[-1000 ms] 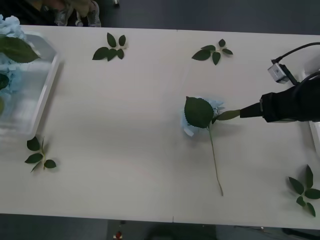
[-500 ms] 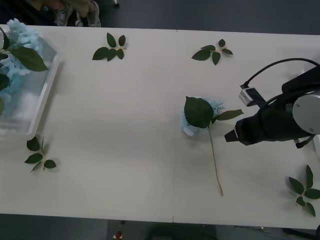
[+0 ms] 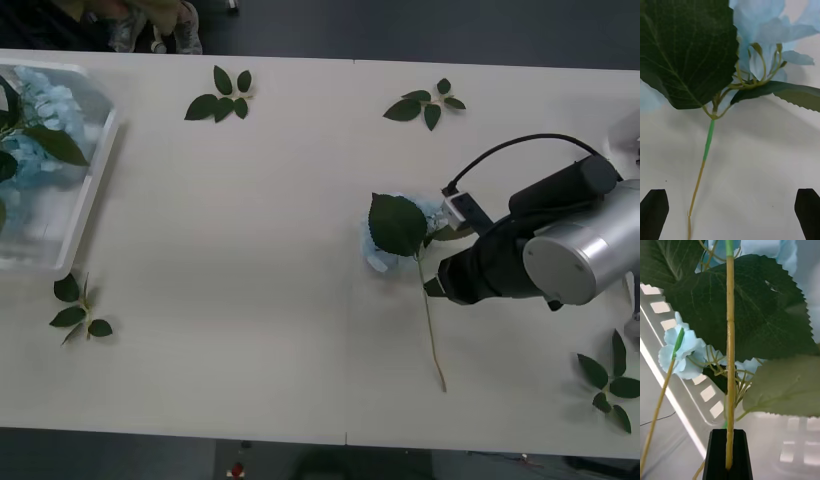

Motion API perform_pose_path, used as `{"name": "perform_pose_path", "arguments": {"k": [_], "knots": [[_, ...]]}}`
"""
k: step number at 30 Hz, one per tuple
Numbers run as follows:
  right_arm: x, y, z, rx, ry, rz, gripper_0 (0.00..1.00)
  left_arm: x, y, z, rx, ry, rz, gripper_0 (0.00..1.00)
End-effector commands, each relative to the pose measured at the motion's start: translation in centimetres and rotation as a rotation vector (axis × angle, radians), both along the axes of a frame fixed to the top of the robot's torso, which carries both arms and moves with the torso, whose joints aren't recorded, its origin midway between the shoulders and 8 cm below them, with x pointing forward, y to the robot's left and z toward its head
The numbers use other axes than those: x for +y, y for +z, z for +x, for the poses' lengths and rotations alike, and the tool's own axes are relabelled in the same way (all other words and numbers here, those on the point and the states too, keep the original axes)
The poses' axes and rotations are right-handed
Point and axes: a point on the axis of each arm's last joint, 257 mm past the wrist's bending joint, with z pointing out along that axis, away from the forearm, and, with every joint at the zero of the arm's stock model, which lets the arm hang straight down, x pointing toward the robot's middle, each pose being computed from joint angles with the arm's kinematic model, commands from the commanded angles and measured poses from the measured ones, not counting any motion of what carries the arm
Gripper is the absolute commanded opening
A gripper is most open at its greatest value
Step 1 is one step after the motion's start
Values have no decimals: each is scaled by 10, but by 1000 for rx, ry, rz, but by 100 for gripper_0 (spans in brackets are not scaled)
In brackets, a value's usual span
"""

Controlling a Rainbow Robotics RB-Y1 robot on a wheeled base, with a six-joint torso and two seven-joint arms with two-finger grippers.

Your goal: Put the red flowers into the right box and the blue flowers into the left box

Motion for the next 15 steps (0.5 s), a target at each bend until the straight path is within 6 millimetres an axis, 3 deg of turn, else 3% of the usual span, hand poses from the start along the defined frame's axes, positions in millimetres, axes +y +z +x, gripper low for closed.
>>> {"name": "perform_pose_path", "arguments": {"k": [1, 13, 14, 15], "knots": [[25, 4, 8, -20, -29, 80, 99, 17, 6, 7, -48, 5, 31, 0], [42, -22, 19, -13, -54, 118, 99, 17, 2, 7, -51, 6, 22, 1], [43, -24, 20, -14, -56, 121, 99, 18, 2, 7, -50, 5, 24, 4], [42, -27, 22, -16, -60, 122, 99, 17, 2, 7, -50, 5, 23, 15]]}}
